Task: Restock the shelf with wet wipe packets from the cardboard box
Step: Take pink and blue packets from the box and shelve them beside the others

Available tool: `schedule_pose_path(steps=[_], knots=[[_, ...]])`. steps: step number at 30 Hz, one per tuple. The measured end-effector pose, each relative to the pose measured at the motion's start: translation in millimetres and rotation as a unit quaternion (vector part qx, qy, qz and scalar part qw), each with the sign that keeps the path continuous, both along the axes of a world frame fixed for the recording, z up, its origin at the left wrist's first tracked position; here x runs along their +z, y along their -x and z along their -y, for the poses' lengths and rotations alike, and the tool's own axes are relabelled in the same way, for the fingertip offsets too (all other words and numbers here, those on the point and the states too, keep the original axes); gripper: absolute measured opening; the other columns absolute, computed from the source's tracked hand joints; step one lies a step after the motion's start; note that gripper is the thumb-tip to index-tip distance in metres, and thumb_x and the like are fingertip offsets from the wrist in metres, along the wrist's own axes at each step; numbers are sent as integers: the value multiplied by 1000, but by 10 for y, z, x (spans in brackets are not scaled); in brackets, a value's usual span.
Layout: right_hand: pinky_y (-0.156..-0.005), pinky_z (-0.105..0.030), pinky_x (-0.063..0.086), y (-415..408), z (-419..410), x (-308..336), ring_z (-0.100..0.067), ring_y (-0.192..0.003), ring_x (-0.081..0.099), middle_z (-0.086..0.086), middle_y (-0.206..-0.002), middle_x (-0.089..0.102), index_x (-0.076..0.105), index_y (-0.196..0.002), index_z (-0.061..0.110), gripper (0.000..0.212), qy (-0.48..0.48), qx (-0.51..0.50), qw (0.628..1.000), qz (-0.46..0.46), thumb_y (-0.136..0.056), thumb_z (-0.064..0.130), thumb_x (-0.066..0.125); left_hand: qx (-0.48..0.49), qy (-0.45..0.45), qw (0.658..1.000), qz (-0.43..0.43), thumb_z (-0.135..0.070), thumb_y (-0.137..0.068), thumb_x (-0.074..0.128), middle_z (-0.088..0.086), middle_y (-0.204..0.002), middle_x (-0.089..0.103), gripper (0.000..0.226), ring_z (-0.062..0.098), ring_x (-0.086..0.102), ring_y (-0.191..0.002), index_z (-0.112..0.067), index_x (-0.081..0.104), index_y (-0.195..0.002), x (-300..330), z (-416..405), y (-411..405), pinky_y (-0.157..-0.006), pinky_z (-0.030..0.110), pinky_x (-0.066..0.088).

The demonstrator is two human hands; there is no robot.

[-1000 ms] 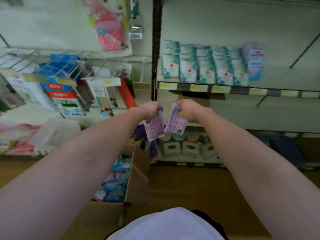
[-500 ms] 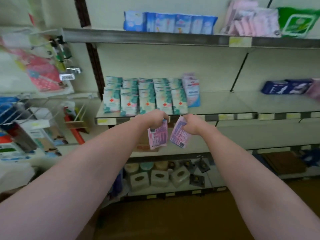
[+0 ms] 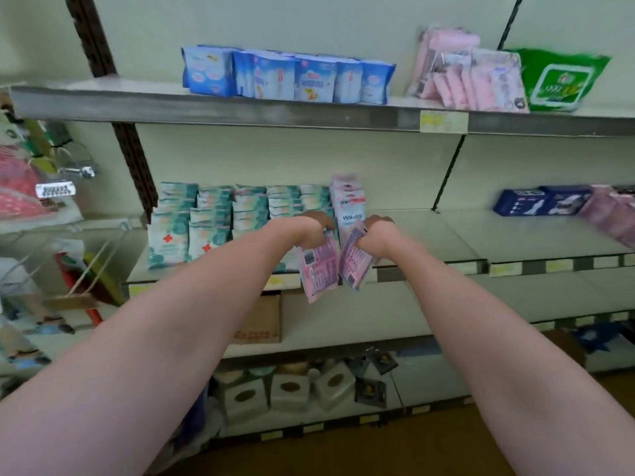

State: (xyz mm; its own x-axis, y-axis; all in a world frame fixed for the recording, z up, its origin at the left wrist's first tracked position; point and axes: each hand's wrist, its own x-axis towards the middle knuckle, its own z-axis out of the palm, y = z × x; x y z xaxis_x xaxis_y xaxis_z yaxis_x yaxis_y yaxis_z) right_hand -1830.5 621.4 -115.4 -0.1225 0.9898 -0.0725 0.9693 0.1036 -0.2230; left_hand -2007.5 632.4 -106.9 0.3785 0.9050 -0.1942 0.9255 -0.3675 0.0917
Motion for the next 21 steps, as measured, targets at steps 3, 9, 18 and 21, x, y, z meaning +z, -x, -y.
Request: schedule_pose_path(steps=[3, 9, 18, 21], knots=[[-67, -32, 50, -64, -218, 138, -29, -71, 63, -10, -92, 59, 50, -96, 9, 23, 4, -28, 1000, 10, -97, 32, 45, -20, -16, 999, 33, -14, -97, 46, 14, -128, 54, 16, 25, 50, -97, -17, 53, -111, 68, -357, -127, -82, 36, 43], [-58, -33, 55, -346, -523, 276, -30, -69, 70, -10, -94, 62, 54, -90, 8, 19, 24, -110, 993, -41, -97, 25, 46, -75, -18, 992, 101, -7, -88, 45, 15, -102, 55, 9, 23, 48, -80, -13, 51, -87, 116, -863, -392, -66, 33, 38], [-66, -41, 63, -707, -825, 135, -32, -69, 73, -17, -96, 67, 55, -109, 0, 21, 70, -140, 987, -34, -88, 5, 52, -119, -13, 987, 109, 5, -81, 53, 0, -116, 52, 38, 19, 54, -99, -21, 63, -107, 2, -1198, -732, -82, 37, 53], [-61, -38, 62, -798, -943, 119, -31, -74, 70, -13, -95, 62, 40, -130, 21, 44, 51, -125, 989, -58, -90, 3, 47, -97, -4, 989, 115, 12, -74, 47, 0, -109, 57, 41, 19, 60, -83, -21, 70, -81, 27, -1255, -863, -66, 38, 59]])
